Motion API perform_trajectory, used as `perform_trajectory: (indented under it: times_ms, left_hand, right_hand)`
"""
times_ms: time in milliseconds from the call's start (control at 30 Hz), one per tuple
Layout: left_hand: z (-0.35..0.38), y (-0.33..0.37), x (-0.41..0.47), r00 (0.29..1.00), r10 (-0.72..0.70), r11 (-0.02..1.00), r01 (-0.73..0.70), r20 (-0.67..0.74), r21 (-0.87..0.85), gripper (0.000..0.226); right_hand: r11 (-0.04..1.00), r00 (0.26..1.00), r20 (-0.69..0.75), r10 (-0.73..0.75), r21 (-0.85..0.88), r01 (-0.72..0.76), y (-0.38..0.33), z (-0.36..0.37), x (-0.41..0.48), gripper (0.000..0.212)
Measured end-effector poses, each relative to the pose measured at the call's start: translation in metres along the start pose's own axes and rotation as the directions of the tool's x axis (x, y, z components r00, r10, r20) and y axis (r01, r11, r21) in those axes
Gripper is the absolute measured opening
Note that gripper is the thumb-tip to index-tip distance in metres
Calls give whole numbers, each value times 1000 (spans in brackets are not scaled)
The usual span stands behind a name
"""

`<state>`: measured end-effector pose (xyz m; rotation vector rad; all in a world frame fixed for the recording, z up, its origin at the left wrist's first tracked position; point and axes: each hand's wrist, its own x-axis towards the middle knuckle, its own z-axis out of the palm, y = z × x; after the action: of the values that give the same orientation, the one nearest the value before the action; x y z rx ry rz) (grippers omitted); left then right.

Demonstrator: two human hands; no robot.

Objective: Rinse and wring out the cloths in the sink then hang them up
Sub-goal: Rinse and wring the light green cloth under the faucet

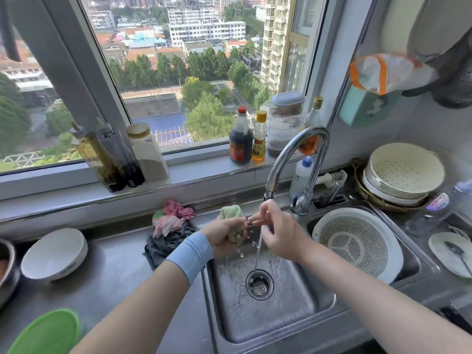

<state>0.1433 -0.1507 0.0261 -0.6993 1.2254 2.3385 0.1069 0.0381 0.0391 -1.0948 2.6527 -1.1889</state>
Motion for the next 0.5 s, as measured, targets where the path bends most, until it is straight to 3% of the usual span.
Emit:
perform_trajectory:
  times_ms: [67, 167, 233, 300, 367, 500]
  left_hand:
    - [-6, 8, -4, 998, -42, 968, 31, 38, 249, 27]
    - [-1, 22, -16, 954, -161, 847, 1, 255, 532, 22]
    - [11, 29, -23, 915, -236, 786, -18, 327, 618, 15]
    - [19, 34, -25, 904, -288, 746, 5, 316, 666, 14]
    - [24, 38, -25, 903, -320, 693, 16, 288, 720, 14]
    - [31, 33, -15, 937, -295, 518, -7, 186, 856, 18]
  right_hand:
    - [980, 989, 1, -148, -132, 147, 5, -11, 3, 50]
    - [752, 859, 294, -419, -417, 510, 10, -16, 12, 83]
    - [649, 790, 396, -467, -454, 611, 8, -14, 20, 94]
    - [584, 781, 362, -510, -521, 623, 6, -10, 27, 102]
    - [515, 802, 293, -520, -642, 568, 1, -9, 32, 92]
    - [460, 869, 319, -378, -750, 476, -8, -13, 36, 36]
